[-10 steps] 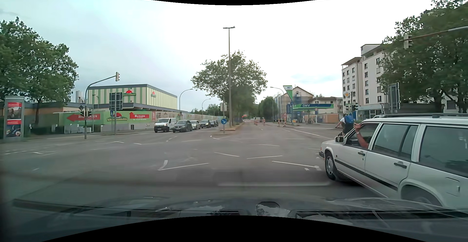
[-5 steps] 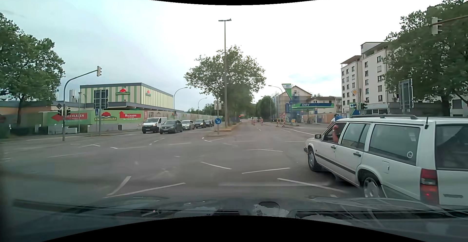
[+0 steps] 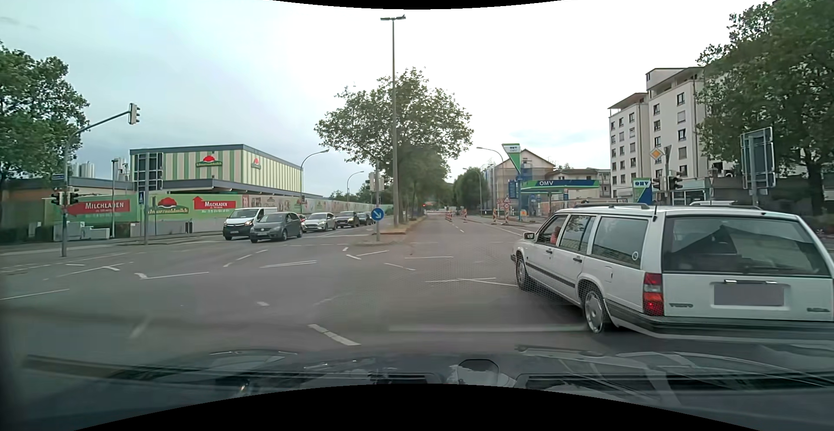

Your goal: Follow the waypoints while adhering to traffic rules and regulations

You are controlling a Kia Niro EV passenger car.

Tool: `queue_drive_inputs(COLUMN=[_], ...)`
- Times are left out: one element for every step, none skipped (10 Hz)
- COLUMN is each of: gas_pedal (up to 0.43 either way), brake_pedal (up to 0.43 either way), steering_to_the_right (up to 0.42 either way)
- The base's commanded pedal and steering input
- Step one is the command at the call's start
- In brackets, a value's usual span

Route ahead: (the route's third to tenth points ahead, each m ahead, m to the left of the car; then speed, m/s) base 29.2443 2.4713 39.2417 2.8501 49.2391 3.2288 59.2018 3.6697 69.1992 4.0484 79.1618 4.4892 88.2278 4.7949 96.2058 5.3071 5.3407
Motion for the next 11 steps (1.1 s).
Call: queue_drive_inputs(gas_pedal=[0.169, 0.169, 0.169, 0.157, 0.150, 0.138, 0.118, 0.118, 0.118, 0.118, 0.118], brake_pedal=[0.000, 0.000, 0.000, 0.000, 0.000, 0.000, 0.000, 0.000, 0.000, 0.000, 0.000], steering_to_the_right=[0.000, -0.002, -0.004, -0.005, -0.005, -0.007, -0.008, -0.008, -0.009, -0.010, -0.010])
